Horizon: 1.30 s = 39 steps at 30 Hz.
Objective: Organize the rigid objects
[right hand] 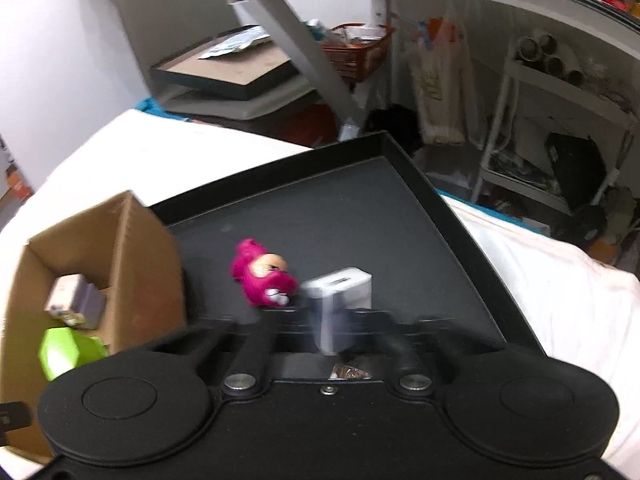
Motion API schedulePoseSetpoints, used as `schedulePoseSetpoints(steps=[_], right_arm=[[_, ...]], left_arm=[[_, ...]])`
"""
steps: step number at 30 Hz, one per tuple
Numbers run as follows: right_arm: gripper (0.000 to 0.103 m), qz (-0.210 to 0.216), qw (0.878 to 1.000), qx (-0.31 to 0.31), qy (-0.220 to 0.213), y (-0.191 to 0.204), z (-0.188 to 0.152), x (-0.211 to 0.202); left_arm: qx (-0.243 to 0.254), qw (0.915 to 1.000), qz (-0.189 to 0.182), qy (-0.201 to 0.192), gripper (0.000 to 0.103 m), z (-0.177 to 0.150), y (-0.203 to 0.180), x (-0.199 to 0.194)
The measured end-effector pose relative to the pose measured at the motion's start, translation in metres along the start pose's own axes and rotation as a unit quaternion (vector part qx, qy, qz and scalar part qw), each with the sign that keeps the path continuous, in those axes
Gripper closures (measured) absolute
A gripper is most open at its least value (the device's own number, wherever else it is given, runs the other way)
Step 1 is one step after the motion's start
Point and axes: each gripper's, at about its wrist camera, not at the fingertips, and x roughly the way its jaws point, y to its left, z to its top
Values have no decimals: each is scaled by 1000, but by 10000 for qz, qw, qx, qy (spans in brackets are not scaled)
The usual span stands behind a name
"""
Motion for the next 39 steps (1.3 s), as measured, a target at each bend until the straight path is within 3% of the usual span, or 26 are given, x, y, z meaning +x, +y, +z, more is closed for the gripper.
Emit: schedulePoseSetpoints(steps=[4, 10, 12, 14, 17, 20, 25, 33, 39], right_arm=[[103, 23, 9996, -186, -217, 7, 4, -10], [98, -188, 9997, -72, 118, 7, 1, 5], [76, -321, 9993, -108, 172, 11, -3, 8], [67, -434, 9987, -208, 155, 16, -6, 13], [66, -587, 9978, -224, 210, 17, -7, 23], [54, -659, 9975, -92, 231, 11, -5, 32], [44, -931, 9952, -238, 177, 7, 1, 47], [42, -1265, 9898, -513, 417, 4, 1, 79], [37, -1323, 9897, -487, 263, -1, 9, 87]], left_arm=[[-41, 10000, -71, -33, 39, 0, 3, 1], [-112, 9999, -118, 7, 39, -2, 9, 4], [-108, 9999, -102, -5, 39, -2, 10, 4], [-138, 9999, -88, 2, 39, -1, 11, 5], [-161, 9998, -90, 19, 39, 2, 10, 7], [-174, 9998, -86, 23, 39, 4, 9, 9], [-148, 9999, -26, 50, 39, 7, 7, 11], [-91, 9998, 78, 153, 39, 13, 1, 18], [-84, 9996, 139, 227, 39, 17, -5, 23]])
